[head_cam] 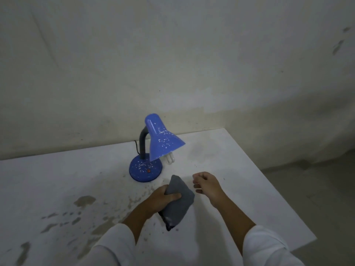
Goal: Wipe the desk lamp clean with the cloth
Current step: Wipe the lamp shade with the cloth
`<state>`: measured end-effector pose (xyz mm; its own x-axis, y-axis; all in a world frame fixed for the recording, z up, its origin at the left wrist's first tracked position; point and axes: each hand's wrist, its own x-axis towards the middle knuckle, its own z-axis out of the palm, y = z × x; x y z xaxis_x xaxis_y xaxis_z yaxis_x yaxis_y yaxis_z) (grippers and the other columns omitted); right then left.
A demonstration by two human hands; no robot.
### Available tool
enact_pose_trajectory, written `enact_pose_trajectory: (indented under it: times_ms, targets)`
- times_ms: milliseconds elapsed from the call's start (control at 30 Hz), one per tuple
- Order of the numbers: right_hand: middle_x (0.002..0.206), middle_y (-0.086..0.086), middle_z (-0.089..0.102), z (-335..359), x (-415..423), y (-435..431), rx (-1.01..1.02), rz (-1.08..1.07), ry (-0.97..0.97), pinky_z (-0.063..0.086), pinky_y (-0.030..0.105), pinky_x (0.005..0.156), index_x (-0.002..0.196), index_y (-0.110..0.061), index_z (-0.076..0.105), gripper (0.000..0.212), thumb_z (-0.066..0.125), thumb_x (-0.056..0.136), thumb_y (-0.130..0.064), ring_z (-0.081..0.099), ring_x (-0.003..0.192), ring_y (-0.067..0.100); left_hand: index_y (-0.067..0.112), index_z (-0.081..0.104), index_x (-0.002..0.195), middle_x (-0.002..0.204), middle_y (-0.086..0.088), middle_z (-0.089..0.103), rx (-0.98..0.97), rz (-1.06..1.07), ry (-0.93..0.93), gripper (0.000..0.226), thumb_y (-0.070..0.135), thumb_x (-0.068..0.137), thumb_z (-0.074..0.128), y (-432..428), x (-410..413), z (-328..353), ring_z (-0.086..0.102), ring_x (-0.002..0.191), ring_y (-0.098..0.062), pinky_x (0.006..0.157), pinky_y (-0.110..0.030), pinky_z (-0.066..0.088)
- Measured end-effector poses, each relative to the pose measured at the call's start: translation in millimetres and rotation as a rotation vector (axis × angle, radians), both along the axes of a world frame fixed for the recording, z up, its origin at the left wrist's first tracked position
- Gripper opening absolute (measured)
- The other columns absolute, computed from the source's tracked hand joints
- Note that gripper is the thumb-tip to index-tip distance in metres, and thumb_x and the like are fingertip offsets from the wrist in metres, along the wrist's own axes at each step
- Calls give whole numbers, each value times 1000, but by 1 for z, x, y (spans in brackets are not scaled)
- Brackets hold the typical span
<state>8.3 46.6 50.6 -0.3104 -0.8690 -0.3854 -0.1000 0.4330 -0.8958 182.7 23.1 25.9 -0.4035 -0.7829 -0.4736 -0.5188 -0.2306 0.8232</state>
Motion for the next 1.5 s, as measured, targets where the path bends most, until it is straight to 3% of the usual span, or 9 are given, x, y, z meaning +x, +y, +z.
enact_pose_trajectory:
  times_ms: [233, 400, 600, 733, 833, 1067, 1200, 1367, 1500]
  targets:
    - [117, 12, 55, 37, 36, -12, -194, -238, 10, 52, 35, 85, 121, -10, 48, 30, 44, 96, -26, 59, 101, 26, 4, 41, 130, 136, -16, 47, -25, -6, -233, 54, 33, 88, 59, -17, 67, 7, 47, 124, -29, 100, -34, 40]
    - [142, 8, 42, 66, 50, -25, -290, -149, 63, 43, 41, 105, 136, -19, 38, 42, 39, 97, -35, 46, 126, 26, 3, 38, 130, 132, -21, 49, -68, 398, -84, 59, 38, 88, 58, -47, 100, 36, 51, 117, -36, 92, -41, 45]
    - [156, 4, 21, 83, 57, -28, -266, 92, 126, 30, 41, 110, 146, -25, 21, 64, 46, 92, -47, 29, 140, 26, 14, 28, 139, 139, -18, 44, -181, 624, 252, 56, 46, 95, 37, -86, 97, 87, 47, 123, -36, 105, -51, 39]
    - [158, 3, 17, 81, 58, -33, -254, 156, 127, 29, 42, 111, 148, -25, 12, 73, 48, 89, -49, 26, 142, 26, 13, 27, 139, 136, -16, 46, -472, 557, 358, 48, 33, 97, 39, -98, 72, 125, 51, 118, -31, 102, -50, 44]
    - [157, 2, 20, 78, 57, -36, -254, 171, 146, 30, 40, 111, 148, -23, 14, 72, 48, 90, -48, 28, 142, 24, 16, 33, 137, 129, -17, 49, -718, 440, 233, 49, 34, 93, 42, -104, 59, 134, 56, 110, -31, 92, -48, 51]
    - [156, 3, 20, 72, 60, -38, -315, 159, 157, 26, 39, 114, 148, -20, 14, 63, 43, 95, -40, 27, 141, 21, 5, 50, 108, 98, -11, 45, -922, 195, 36, 24, 24, 96, 40, -75, 40, 97, 54, 88, -28, 73, -28, 43]
    - [154, 2, 26, 71, 60, -36, -349, 150, 110, 29, 32, 111, 147, -19, 19, 59, 44, 96, -34, 32, 138, 19, 6, 47, 118, 103, 0, 37, -1031, -3, -3, 25, 18, 97, 40, -49, 54, 90, 45, 85, -8, 75, -10, 37]
    - [156, 0, 22, 69, 62, -38, -328, 95, 82, 30, 38, 113, 147, -21, 19, 67, 50, 91, -42, 28, 141, 18, 12, 48, 108, 103, -7, 51, -1022, 110, 72, 34, 41, 93, 36, -63, 71, 95, 55, 87, -15, 77, -30, 49]
    - [156, 0, 24, 68, 62, -37, -309, 100, 69, 27, 38, 114, 149, -22, 15, 69, 48, 92, -44, 27, 142, 18, 4, 49, 114, 111, -19, 53, -908, 373, 116, 37, 33, 91, 47, -94, 60, 104, 56, 99, -31, 85, -44, 52]
